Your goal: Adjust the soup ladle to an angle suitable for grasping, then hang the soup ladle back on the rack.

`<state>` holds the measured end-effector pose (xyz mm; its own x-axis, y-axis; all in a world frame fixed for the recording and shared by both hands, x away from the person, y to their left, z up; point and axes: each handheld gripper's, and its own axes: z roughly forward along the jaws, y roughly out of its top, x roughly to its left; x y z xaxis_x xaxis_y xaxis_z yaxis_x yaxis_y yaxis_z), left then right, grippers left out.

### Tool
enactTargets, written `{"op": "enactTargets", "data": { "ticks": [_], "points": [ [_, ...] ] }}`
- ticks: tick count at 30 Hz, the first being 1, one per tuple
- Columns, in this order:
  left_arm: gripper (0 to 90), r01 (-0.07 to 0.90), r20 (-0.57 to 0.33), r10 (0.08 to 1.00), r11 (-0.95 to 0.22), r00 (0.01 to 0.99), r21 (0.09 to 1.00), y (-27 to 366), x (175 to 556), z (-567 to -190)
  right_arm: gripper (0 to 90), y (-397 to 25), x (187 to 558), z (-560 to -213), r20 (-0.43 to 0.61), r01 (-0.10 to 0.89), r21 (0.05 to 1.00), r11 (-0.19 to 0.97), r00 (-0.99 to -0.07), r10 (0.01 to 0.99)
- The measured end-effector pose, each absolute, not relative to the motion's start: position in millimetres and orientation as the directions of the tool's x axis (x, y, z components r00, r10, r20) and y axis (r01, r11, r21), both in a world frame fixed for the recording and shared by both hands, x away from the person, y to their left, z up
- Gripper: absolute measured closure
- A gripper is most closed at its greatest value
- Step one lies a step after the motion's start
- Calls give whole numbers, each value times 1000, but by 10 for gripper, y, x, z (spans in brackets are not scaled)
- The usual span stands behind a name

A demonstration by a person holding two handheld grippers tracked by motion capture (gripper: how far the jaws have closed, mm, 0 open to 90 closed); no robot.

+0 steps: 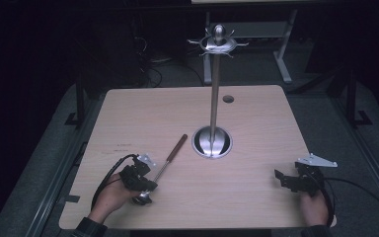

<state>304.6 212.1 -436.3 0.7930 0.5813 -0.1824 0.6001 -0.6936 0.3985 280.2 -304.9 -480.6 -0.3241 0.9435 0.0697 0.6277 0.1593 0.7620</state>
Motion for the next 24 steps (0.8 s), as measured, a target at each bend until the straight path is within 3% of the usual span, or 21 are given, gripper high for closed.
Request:
{"op": "enactTargets", "data": {
  "ticks": [11, 24],
  "points": [
    [900, 635, -109, 649, -675, 753, 375, 2378, 3167, -4343, 136, -3043, 2801, -4805, 69, 630, 760, 159, -322, 944],
    [900, 627, -123, 641, -661, 757, 413, 2262, 3342, -4202, 136, -3046, 2804, -4806, 73, 631, 759, 158, -324, 943]
  ]
}}
